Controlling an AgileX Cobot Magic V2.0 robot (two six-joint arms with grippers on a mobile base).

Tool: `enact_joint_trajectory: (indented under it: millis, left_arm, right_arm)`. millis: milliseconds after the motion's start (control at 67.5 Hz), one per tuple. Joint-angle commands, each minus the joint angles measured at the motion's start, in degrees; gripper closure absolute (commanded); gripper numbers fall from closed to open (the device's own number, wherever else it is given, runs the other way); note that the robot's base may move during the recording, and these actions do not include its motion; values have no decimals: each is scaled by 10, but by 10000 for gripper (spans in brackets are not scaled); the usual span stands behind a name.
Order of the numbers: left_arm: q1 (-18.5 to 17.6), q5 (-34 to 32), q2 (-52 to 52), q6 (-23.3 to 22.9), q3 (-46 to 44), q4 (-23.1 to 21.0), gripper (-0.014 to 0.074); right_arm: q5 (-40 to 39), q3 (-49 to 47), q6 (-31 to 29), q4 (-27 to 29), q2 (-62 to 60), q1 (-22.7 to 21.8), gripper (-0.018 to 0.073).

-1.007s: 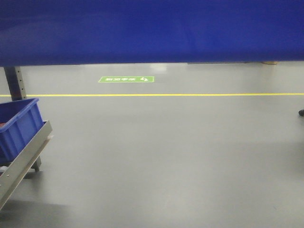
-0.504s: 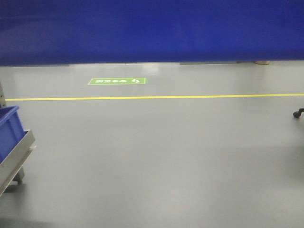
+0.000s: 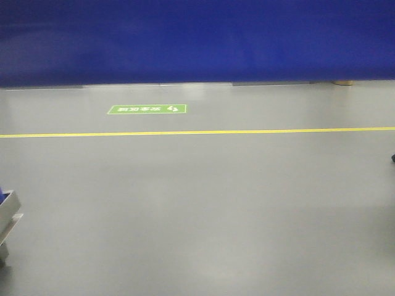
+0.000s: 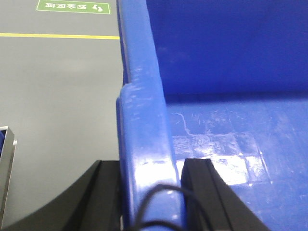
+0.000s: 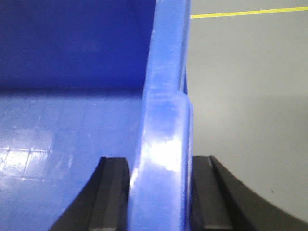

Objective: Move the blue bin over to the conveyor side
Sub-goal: 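Hold the blue bin with both grippers while the base turns away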

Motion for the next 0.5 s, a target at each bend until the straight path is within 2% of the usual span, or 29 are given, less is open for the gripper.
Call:
enact_joint_trajectory:
  millis: [0, 489]
  left_arm:
    - [-1, -64, -9, 13, -11, 6, 613]
    - [-1, -64, -9, 13, -11, 6, 613]
  right_arm:
    - [-59, -10, -10, -42, -11, -5, 640]
    - [-59, -10, -10, -42, -11, -5, 640]
